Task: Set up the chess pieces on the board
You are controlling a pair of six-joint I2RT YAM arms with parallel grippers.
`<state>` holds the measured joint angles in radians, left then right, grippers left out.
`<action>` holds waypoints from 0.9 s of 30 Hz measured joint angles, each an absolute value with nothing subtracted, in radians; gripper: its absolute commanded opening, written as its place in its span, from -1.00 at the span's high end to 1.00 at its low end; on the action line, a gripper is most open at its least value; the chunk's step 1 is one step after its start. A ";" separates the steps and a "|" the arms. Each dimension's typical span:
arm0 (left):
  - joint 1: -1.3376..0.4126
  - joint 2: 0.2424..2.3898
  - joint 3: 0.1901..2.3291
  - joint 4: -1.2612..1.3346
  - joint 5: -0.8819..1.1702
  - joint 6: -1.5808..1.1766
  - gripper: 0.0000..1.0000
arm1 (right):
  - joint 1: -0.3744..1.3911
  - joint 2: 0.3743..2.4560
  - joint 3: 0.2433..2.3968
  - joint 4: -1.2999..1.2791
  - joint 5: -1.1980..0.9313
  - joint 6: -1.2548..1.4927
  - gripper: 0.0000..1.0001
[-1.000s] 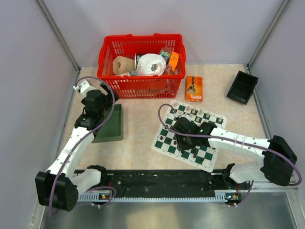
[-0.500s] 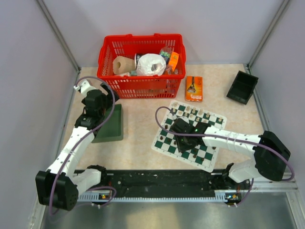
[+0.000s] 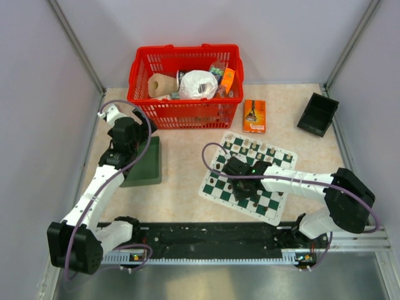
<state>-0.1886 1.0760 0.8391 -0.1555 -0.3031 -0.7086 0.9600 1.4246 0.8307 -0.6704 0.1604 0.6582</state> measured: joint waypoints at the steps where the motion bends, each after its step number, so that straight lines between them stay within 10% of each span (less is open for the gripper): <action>1: -0.189 1.076 0.839 -0.155 -0.303 -0.709 -0.97 | 0.960 1.427 0.830 -0.671 0.161 0.658 0.52; 27: -0.189 1.076 0.839 -0.155 -0.303 -0.709 -0.98 | 0.932 1.438 0.834 -0.627 0.234 0.655 0.76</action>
<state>-0.1886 1.0760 0.8391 -0.1551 -0.3031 -0.7090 0.9318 1.4376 0.8337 -0.6270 0.2344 0.6548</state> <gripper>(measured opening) 0.986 0.126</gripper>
